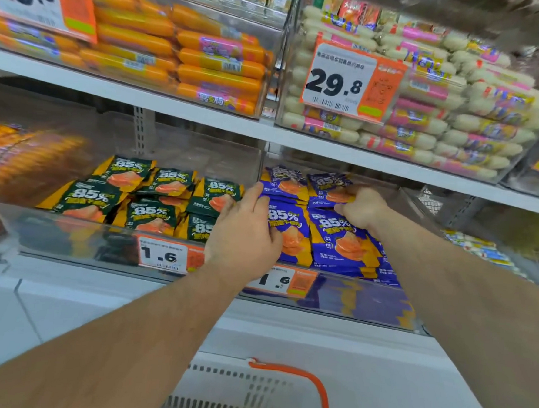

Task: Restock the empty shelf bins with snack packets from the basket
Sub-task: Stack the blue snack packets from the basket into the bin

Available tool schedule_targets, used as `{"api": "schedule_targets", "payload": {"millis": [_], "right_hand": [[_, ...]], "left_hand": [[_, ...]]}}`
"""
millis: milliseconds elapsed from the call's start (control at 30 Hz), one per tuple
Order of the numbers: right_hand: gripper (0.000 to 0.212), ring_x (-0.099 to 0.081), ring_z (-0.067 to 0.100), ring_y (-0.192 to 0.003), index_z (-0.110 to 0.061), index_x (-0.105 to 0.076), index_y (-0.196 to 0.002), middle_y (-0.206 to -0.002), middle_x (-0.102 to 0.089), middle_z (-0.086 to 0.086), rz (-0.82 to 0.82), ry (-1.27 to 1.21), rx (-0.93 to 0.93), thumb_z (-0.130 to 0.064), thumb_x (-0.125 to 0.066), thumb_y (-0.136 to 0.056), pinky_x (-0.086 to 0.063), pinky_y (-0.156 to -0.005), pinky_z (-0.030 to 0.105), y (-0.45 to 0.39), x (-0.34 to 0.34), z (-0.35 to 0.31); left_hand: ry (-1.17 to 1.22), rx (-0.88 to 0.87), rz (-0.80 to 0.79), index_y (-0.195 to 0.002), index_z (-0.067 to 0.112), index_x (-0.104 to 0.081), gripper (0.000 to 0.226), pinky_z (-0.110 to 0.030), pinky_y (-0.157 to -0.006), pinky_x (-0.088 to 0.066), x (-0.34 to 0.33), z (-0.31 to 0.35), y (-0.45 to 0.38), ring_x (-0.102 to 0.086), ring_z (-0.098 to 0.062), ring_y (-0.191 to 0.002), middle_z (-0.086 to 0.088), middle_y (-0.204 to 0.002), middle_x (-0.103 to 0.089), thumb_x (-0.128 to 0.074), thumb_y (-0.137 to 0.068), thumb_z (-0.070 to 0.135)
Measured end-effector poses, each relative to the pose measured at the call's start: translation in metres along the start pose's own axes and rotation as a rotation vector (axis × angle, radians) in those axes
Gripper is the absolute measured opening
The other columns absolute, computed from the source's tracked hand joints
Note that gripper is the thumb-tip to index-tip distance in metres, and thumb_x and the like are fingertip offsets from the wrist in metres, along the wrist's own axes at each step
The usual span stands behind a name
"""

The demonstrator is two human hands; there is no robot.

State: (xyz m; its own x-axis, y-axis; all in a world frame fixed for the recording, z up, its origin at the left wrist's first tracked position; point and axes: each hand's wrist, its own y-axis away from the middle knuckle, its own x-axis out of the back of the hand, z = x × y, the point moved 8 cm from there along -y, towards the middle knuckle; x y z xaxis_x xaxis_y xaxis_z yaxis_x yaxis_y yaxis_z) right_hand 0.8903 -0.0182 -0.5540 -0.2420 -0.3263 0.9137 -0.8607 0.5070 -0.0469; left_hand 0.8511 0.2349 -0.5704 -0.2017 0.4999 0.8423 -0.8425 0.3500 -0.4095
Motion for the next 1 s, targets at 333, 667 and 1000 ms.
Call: {"api": "schedule_targets", "payload": {"millis": [333, 667, 1000], "right_hand": [[0.064, -0.059, 0.032, -0.106, -0.028, -0.048, -0.141, -0.120, -0.064, 0.009, -0.027, 0.061, -0.017, -0.048, -0.065, -0.082, -0.052, -0.092, 0.046, -0.012, -0.014, 0.007], [0.031, -0.051, 0.032, -0.118, -0.018, -0.068, -0.114, -0.118, -0.064, 0.010, 0.357, -0.005, 0.106, -0.018, -0.059, -0.085, -0.043, -0.097, 0.038, 0.054, 0.029, -0.020], [0.016, -0.051, 0.028, -0.065, -0.010, -0.054, -0.061, -0.065, -0.052, 0.007, 0.274, -0.260, 0.793, -0.023, -0.046, -0.066, -0.040, -0.055, 0.034, 0.230, -0.096, -0.083]], "left_hand": [[0.047, 0.030, -0.016, -0.144, 0.015, -0.037, 0.053, -0.041, -0.120, -0.021, 0.000, 0.000, 0.001, -0.031, -0.026, -0.141, 0.002, -0.160, -0.018, -0.047, -0.095, 0.034], [0.066, 0.008, -0.091, -0.150, 0.017, -0.029, 0.065, -0.045, -0.122, -0.012, 0.001, 0.000, -0.002, -0.018, -0.024, -0.147, 0.000, -0.162, -0.011, -0.050, -0.093, 0.039], [0.043, -0.210, -0.293, -0.107, 0.020, -0.063, 0.035, -0.037, -0.079, -0.046, 0.010, -0.036, 0.106, -0.062, -0.028, -0.094, 0.000, -0.094, -0.069, -0.049, -0.076, 0.027]]}}
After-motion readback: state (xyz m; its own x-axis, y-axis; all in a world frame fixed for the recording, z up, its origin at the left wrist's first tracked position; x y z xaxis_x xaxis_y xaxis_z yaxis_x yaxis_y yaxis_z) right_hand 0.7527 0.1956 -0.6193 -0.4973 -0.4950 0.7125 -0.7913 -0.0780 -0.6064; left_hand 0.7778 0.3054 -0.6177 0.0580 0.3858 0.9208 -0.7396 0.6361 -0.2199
